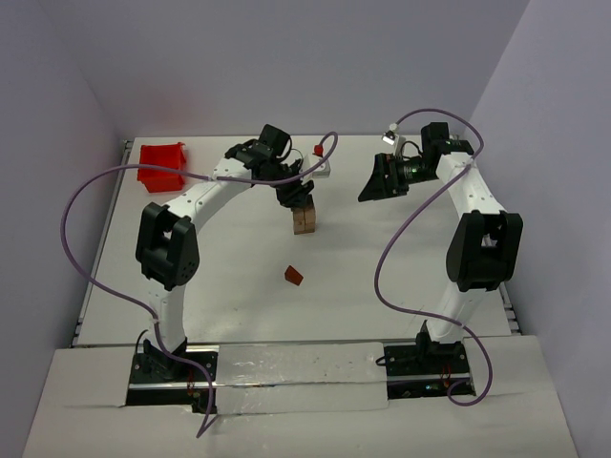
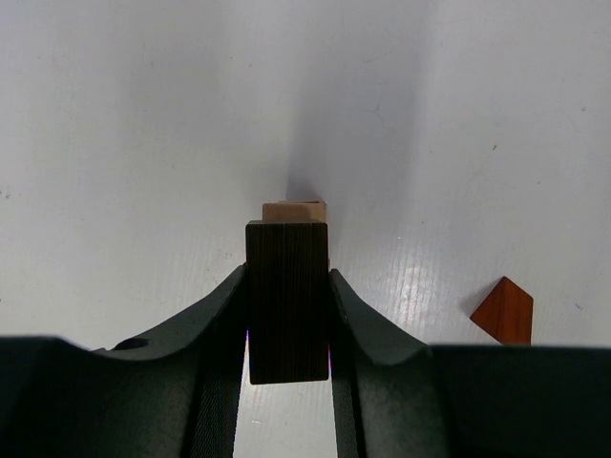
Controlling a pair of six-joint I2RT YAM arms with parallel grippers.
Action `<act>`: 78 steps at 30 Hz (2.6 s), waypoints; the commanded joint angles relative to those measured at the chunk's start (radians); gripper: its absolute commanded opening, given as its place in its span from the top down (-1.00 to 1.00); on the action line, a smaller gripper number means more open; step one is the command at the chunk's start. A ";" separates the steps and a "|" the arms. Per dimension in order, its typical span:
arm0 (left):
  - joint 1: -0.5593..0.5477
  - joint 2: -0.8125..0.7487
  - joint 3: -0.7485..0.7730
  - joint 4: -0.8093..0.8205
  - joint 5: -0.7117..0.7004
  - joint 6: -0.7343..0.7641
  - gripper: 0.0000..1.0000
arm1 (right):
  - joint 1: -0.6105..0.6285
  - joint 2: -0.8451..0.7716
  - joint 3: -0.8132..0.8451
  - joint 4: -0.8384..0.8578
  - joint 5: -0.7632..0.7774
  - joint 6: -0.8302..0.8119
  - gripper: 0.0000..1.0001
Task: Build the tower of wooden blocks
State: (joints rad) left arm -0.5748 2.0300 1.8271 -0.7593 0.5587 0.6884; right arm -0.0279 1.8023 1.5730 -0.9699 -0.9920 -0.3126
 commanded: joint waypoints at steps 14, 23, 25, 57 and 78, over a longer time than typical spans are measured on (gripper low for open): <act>0.000 0.014 0.048 0.023 0.058 -0.017 0.71 | 0.010 -0.001 0.059 -0.020 -0.017 -0.020 -0.99; 0.000 0.022 0.056 0.015 0.060 -0.010 0.69 | 0.014 0.000 0.059 -0.017 -0.016 -0.017 -0.99; 0.000 0.025 0.059 0.013 0.060 -0.009 0.68 | 0.014 0.000 0.059 -0.016 -0.013 -0.018 -0.99; -0.005 0.036 0.060 0.011 0.067 -0.004 0.49 | 0.020 0.005 0.058 -0.016 -0.004 -0.022 -0.99; -0.005 0.017 0.104 0.015 0.070 -0.036 -0.98 | 0.022 0.008 0.065 -0.021 -0.005 -0.028 -0.99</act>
State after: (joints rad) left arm -0.5751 2.0613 1.8510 -0.7609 0.5888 0.6635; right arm -0.0154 1.8057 1.5917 -0.9868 -0.9874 -0.3175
